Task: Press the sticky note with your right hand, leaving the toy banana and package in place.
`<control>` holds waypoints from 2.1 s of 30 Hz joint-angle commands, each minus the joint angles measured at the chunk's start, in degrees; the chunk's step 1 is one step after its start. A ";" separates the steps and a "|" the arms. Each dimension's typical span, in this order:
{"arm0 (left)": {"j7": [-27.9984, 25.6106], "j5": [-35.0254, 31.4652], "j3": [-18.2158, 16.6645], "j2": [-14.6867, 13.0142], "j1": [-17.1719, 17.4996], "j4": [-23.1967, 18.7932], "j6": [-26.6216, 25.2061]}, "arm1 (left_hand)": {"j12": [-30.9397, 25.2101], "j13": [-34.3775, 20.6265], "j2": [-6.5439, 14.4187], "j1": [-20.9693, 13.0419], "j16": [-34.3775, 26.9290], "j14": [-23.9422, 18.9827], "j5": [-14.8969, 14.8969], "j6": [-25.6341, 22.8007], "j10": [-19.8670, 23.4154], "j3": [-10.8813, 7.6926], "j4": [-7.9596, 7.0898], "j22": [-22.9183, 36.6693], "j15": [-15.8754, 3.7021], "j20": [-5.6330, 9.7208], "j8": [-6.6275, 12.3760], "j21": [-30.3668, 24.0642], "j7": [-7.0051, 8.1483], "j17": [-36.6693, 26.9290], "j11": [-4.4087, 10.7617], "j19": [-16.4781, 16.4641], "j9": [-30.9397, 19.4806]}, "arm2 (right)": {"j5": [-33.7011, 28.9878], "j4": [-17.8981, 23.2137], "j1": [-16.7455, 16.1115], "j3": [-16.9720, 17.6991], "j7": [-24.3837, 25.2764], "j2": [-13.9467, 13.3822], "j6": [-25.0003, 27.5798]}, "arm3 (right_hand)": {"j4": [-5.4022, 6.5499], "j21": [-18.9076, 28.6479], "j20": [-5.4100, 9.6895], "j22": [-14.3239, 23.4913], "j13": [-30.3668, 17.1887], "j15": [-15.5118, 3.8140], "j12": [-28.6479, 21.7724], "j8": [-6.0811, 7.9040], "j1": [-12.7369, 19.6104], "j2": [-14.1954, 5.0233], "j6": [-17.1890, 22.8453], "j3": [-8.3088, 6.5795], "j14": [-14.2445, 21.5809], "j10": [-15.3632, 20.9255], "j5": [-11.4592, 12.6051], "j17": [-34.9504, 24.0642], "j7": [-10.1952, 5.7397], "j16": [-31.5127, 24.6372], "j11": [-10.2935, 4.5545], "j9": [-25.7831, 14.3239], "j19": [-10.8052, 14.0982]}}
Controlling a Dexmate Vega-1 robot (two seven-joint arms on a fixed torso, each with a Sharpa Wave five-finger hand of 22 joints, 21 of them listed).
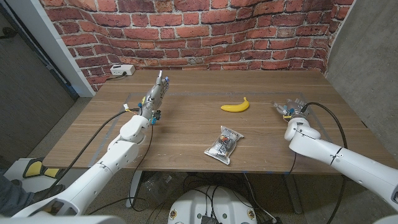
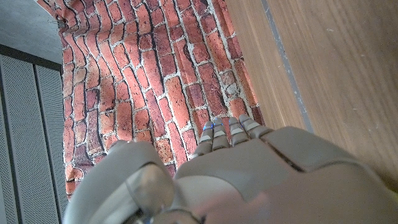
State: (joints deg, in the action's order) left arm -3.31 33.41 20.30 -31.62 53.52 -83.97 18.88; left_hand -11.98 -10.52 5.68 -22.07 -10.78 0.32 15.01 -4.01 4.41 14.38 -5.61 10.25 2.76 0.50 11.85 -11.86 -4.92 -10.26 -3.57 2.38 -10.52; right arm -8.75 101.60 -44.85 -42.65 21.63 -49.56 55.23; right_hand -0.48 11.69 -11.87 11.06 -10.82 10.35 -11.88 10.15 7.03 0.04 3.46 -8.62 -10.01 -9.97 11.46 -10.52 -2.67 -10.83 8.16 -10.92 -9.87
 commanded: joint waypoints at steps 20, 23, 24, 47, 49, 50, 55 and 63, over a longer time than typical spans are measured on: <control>0.46 -0.50 0.51 -0.10 -1.40 0.20 -0.52 | 0.10 -0.32 0.30 -0.13 -0.03 -0.37 -0.32 -0.12 0.36 0.60 -0.16 0.28 0.15 -0.40 -0.27 -0.03 -0.04 -0.29 0.31 -0.12 -0.15 | 1.70 2.39 -2.71 1.19 1.48 -1.88 2.55 | -0.50 0.54 -0.17 0.20 -0.25 -0.14 -0.34 1.13 0.00 -0.49 1.26 -0.14 -3.83 -0.73 0.01 -0.31 -0.83 -0.08 -0.35 -0.16 -3.97; 0.46 -0.68 0.68 -0.10 -1.52 0.22 -0.64 | 0.12 -0.32 0.31 -0.14 -0.03 -0.37 -0.34 -0.14 0.35 0.62 -0.16 0.28 0.15 -0.41 -0.28 -0.03 -0.04 -0.29 0.30 -0.11 -0.15 | 1.74 1.88 -2.19 0.74 1.01 -1.71 2.66 | -0.54 0.55 -0.19 0.20 -0.25 -0.20 -0.34 1.30 0.00 -0.52 1.67 -0.14 -3.85 -0.75 0.00 -0.31 -1.10 -0.08 -0.30 -0.15 -3.98; 0.49 -0.67 0.70 -0.07 -1.55 0.24 -0.61 | 0.12 -0.32 0.31 -0.14 -0.03 -0.37 -0.34 -0.16 0.33 0.62 -0.16 0.28 0.15 -0.41 -0.27 -0.03 -0.03 -0.29 0.32 -0.11 -0.15 | 1.78 1.68 -2.04 0.66 0.95 -1.58 2.76 | -0.55 0.55 -0.21 0.20 -0.25 -0.17 -0.35 1.33 0.01 -0.52 1.74 -0.14 -3.86 -0.73 0.00 -0.31 -1.14 -0.07 -0.41 -0.15 -3.99; -0.13 -0.72 0.72 0.16 -1.32 -0.04 -0.59 | 0.13 -0.32 0.39 -0.24 -0.03 -0.40 -0.45 -0.22 0.45 0.73 -0.18 0.29 0.11 -0.54 -0.32 -0.01 0.05 -0.29 0.22 -0.05 -0.16 | 2.62 -0.57 -0.28 -0.31 -0.29 -1.11 3.25 | -0.91 0.62 -0.14 0.19 -0.24 -0.23 -0.37 1.85 0.25 -0.96 3.75 -0.30 -3.91 -0.89 -0.02 -0.31 -2.04 -0.04 -0.58 -0.11 -3.86; -0.01 -0.61 0.77 0.26 -1.36 0.12 -0.59 | 0.13 -0.32 0.40 -0.25 -0.03 -0.41 -0.47 -0.22 0.46 0.75 -0.18 0.29 0.10 -0.62 -0.33 0.01 0.05 -0.29 0.23 -0.01 -0.16 | 2.68 -0.72 -0.15 -0.45 -0.38 -1.00 3.45 | -0.91 0.64 -0.13 0.19 -0.24 -0.23 -0.37 1.85 0.22 -0.93 3.77 -0.27 -3.91 -0.91 -0.03 -0.31 -2.04 -0.05 -0.60 -0.11 -3.80; 0.04 -0.58 0.80 0.24 -1.36 0.13 -0.66 | 0.13 -0.32 0.40 -0.25 -0.03 -0.41 -0.47 -0.21 0.46 0.75 -0.18 0.29 0.09 -0.61 -0.34 0.00 0.05 -0.29 0.23 -0.03 -0.16 | 2.83 -0.70 -0.03 -0.54 -0.70 -1.04 3.57 | -0.92 0.64 -0.14 0.19 -0.24 -0.23 -0.37 1.84 0.21 -0.92 3.78 -0.26 -3.92 -0.89 -0.04 -0.31 -2.05 -0.05 -0.56 -0.11 -3.81; 0.13 -0.37 0.81 0.54 -1.39 0.52 -0.42 | 0.17 -0.32 0.43 -0.28 -0.01 -0.37 -0.50 -0.17 0.41 0.78 -0.19 0.29 0.10 -0.75 -0.37 0.07 0.03 -0.29 0.24 0.17 -0.16 | 3.31 -0.89 0.42 -0.94 -1.56 -0.98 4.07 | -0.93 0.68 -0.14 0.19 -0.24 -0.25 -0.37 1.83 0.13 -0.87 3.85 -0.20 -3.91 -0.95 -0.06 -0.33 -2.11 -0.06 -0.57 -0.10 -3.70; 0.75 -0.39 1.28 0.94 -1.81 1.18 -0.20 | 0.22 -0.32 0.46 -0.31 0.00 -0.34 -0.54 -0.12 0.31 0.83 -0.20 0.29 0.05 -0.86 -0.41 0.10 -0.03 -0.29 0.26 0.26 -0.16 | 3.77 -0.74 0.58 -1.15 -1.89 -1.27 5.07 | -0.96 0.68 -0.02 0.19 -0.23 -0.26 -0.37 1.81 0.04 -0.84 3.97 -0.14 -3.97 -1.00 -0.08 -0.34 -2.17 -0.04 -0.62 -0.10 -3.71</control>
State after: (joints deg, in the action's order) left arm -3.25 32.84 21.22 -31.14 52.05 -83.50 18.24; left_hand -11.98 -10.52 5.85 -22.24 -10.78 0.32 14.58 -4.00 4.61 14.76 -5.69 10.25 2.76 -0.12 11.63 -11.86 -4.93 -10.26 -3.37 2.38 -10.52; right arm -5.68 101.02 -44.76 -43.37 20.46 -50.62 59.25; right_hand -1.20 12.15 -11.87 11.06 -10.82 10.35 -12.11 12.09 7.25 -0.64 7.05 -8.71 -10.00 -9.65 11.46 -10.52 -5.20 -10.83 7.86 -10.94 -9.87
